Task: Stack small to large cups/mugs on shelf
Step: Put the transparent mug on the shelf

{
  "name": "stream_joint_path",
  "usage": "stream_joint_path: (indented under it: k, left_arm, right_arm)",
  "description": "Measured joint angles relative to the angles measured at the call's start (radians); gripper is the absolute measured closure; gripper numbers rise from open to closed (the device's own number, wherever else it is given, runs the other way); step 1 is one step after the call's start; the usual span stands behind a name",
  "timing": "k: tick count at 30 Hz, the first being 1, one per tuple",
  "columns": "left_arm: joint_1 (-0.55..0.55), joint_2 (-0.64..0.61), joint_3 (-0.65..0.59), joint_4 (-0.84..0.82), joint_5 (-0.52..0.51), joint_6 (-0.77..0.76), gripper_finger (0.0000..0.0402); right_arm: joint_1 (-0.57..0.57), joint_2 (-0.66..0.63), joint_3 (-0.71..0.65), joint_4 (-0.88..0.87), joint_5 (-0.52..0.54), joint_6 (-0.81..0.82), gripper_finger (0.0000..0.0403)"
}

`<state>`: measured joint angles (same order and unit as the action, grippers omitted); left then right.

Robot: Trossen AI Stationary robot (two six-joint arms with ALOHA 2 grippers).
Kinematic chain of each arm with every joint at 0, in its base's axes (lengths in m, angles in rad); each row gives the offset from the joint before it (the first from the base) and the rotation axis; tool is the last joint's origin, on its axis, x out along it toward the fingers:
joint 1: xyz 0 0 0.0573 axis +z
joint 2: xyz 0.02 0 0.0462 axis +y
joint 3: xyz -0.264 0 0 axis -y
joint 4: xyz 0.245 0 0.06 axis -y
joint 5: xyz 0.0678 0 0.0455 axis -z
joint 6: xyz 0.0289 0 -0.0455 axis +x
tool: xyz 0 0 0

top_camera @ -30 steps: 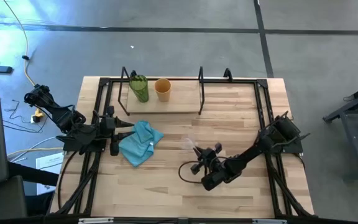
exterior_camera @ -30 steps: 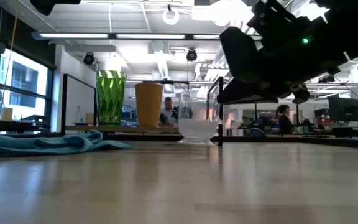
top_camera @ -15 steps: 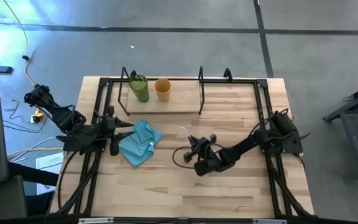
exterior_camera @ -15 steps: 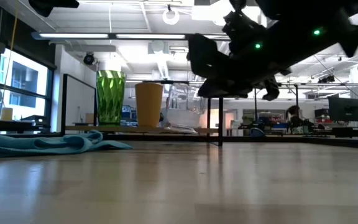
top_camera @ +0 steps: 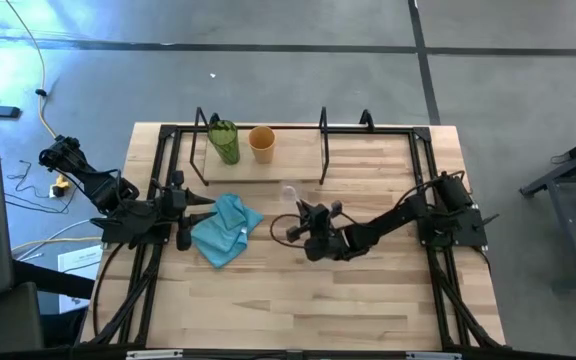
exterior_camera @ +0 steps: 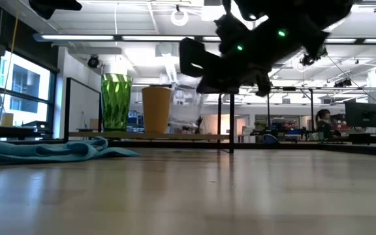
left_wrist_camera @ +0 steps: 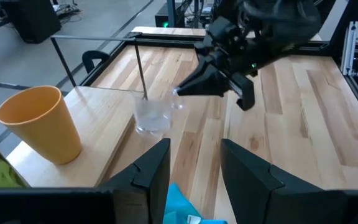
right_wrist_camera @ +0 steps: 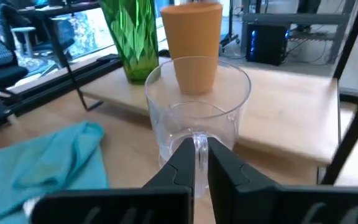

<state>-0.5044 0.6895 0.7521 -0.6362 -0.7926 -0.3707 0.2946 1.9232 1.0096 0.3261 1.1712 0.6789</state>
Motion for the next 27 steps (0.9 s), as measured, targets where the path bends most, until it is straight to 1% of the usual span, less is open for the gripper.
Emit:
stream_joint_path:
  k: [4, 8, 11, 14, 17, 20, 27]
  left_arm:
    - [0.000, 0.000, 0.000, -0.018, 0.002, -0.022, 0.0273]
    - [0.000, 0.000, 0.000, -0.025, 0.018, -0.030, 0.0273]
    - [0.000, 0.000, 0.000, -0.025, 0.022, -0.030, 0.0273]
    - [0.000, 0.000, 0.000, -0.026, 0.022, -0.030, 0.0273]
    - [0.000, 0.000, 0.000, -0.029, 0.022, -0.030, 0.0273]
    - [0.000, 0.000, 0.000, -0.040, 0.022, -0.033, 0.0273]
    - [0.000, 0.000, 0.000, -0.056, 0.024, -0.056, 0.0273]
  right_arm:
    - [-0.029, 0.000, 0.076, -0.079, -0.001, -0.057, 0.0398]
    - [-0.056, 0.000, 0.156, -0.231, -0.001, -0.043, 0.0398]
    - [-0.078, 0.000, 0.204, -0.356, -0.005, 0.020, 0.0398]
    - [-0.100, 0.000, 0.236, -0.477, -0.032, 0.101, 0.0398]
    - [-0.123, 0.000, 0.252, -0.555, -0.052, 0.177, 0.0398]
    - [-0.140, 0.000, 0.252, -0.579, -0.062, 0.212, 0.0398]
    - [-0.172, 0.000, 0.252, -0.578, -0.065, 0.216, 0.0398]
